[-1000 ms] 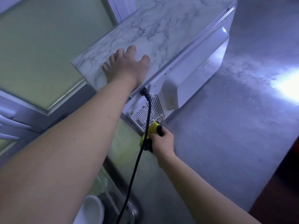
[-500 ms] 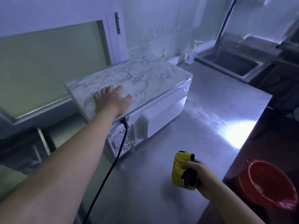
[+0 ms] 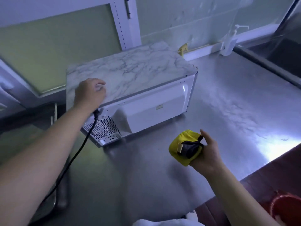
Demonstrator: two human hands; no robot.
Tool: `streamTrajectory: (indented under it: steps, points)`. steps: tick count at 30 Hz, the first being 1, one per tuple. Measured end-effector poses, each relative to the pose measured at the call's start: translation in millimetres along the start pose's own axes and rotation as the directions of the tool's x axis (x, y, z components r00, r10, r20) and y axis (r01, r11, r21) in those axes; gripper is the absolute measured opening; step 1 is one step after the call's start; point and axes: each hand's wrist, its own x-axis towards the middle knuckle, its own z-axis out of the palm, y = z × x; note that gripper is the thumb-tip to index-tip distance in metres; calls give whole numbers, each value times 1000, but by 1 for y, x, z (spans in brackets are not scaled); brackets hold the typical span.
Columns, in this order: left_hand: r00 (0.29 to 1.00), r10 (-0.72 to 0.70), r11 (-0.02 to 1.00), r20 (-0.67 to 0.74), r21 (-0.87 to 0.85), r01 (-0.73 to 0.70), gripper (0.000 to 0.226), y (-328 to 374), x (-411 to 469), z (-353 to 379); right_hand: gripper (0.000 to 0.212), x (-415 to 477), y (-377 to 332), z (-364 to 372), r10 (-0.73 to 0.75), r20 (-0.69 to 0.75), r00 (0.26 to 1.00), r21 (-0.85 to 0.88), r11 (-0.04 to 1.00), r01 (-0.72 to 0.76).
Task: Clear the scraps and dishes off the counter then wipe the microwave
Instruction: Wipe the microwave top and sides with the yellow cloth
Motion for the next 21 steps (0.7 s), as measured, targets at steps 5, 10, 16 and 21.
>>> streamTrajectory:
  steps: [5,10,16,21]
  points:
    - [976,78,917,205,-399,11,38,94,-109,43,40,7,-42,-13,116,168,979,56,990,-127]
    - [862,116,932,494,-353,77,92,144,-178,112,50,4,-55,-3,187,286,940,-124,980,-157]
    - [924,-60,637,378,-698,327,37,154,-182,102,37,-23,-49,7,127,317,940,-345,939,-10]
    - [751,-254,110,609,-753,648,29,165,-170,82,54,-51,-51,-8,6,281,960,-495,858,140]
